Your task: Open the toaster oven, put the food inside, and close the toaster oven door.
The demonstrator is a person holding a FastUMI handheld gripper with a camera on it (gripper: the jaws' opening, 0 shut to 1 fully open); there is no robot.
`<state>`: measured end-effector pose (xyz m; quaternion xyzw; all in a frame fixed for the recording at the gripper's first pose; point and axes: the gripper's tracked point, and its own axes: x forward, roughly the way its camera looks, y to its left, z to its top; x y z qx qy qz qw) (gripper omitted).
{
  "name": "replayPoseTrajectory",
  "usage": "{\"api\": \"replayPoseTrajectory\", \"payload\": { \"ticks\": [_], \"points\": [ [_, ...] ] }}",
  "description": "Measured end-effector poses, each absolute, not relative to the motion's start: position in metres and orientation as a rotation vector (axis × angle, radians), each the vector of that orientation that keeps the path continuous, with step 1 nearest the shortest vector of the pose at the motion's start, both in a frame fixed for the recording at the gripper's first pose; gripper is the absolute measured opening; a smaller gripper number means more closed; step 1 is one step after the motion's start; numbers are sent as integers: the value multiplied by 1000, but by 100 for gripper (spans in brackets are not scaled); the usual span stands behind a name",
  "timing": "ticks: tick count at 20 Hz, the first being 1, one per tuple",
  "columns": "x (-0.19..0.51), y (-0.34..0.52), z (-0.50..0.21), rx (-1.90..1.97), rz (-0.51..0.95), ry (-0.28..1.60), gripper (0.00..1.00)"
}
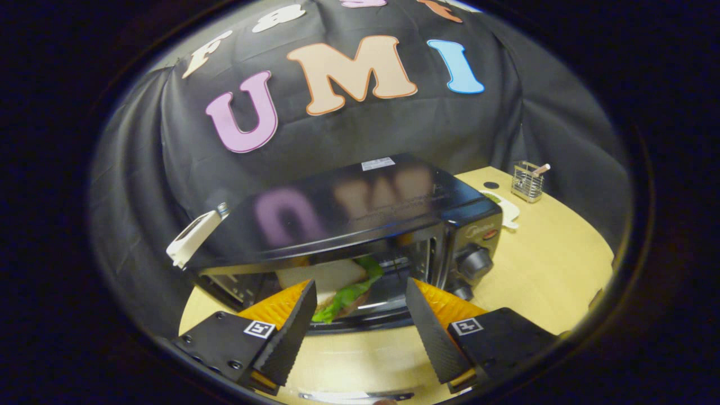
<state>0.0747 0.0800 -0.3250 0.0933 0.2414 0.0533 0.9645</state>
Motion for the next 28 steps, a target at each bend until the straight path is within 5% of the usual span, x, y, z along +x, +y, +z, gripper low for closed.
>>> {"api": "replayPoseTrajectory", "payload": {
  "ticks": [14, 28],
  "points": [
    [-77, 51, -373, 217, 244, 822, 97],
    [-91, 54, -438, 188, 311, 985, 97]
  ]
}}
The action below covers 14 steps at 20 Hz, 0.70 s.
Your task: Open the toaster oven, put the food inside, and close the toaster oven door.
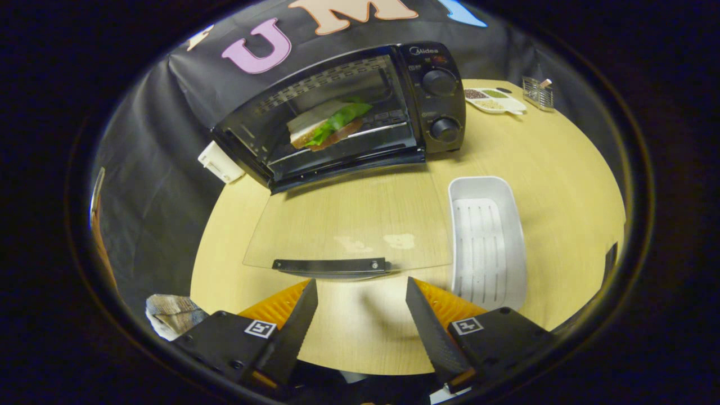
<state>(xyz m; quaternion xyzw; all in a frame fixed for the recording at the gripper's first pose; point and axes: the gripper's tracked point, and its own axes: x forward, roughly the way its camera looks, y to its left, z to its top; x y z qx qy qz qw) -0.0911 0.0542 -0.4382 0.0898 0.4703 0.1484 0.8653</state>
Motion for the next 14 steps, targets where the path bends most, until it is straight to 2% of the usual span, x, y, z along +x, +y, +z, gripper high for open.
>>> {"api": "replayPoseTrajectory", "payload": {
  "ticks": [10, 14],
  "points": [
    [-73, 59, -445, 200, 336, 981, 96],
    [-69, 58, -425, 129, 353, 917, 96]
  ]
}}
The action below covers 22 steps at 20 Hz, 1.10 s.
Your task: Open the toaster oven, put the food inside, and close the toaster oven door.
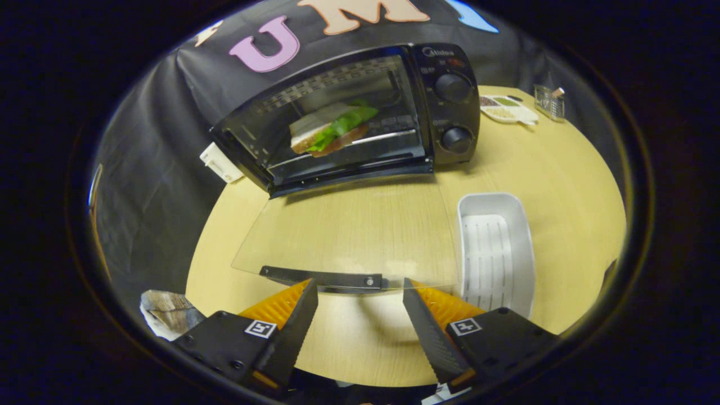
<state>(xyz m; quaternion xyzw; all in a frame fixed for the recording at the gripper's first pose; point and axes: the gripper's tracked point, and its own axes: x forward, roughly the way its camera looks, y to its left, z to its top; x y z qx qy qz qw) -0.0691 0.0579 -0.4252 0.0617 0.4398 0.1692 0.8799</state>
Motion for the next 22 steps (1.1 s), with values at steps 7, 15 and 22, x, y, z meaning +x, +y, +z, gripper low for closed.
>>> {"api": "replayPoseTrajectory", "payload": {
  "ticks": [7, 15, 22],
  "points": [
    [-40, 63, -366, 189, 361, 791, 96],
    [-7, 68, -327, 259, 379, 721, 98],
    [36, 76, -296, 298, 376, 618, 98]
  ]
}}
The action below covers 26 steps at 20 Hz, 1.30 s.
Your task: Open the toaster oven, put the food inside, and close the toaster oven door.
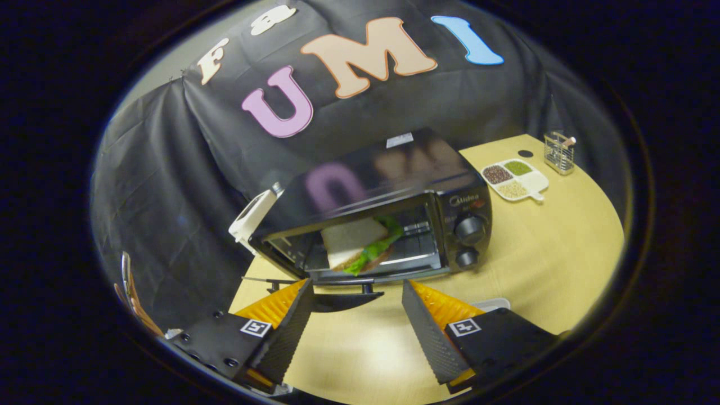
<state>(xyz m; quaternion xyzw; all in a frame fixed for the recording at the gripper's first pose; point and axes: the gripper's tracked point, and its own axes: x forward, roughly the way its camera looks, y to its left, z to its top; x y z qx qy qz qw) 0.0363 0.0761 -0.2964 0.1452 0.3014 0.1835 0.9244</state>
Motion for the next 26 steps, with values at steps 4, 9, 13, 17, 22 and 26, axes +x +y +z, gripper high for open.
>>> {"api": "replayPoseTrajectory", "payload": {
  "ticks": [4, 9, 13, 17, 22, 26],
  "points": [
    [84, 77, -278, 235, 358, 523, 98],
    [89, 83, -280, 277, 377, 531, 98],
    [88, 82, -282, 295, 376, 533, 98],
    [88, 82, -283, 297, 375, 533, 98],
    [88, 69, -261, 205, 366, 472, 97],
    [84, 48, -196, 185, 354, 330, 96]
  ]
}}
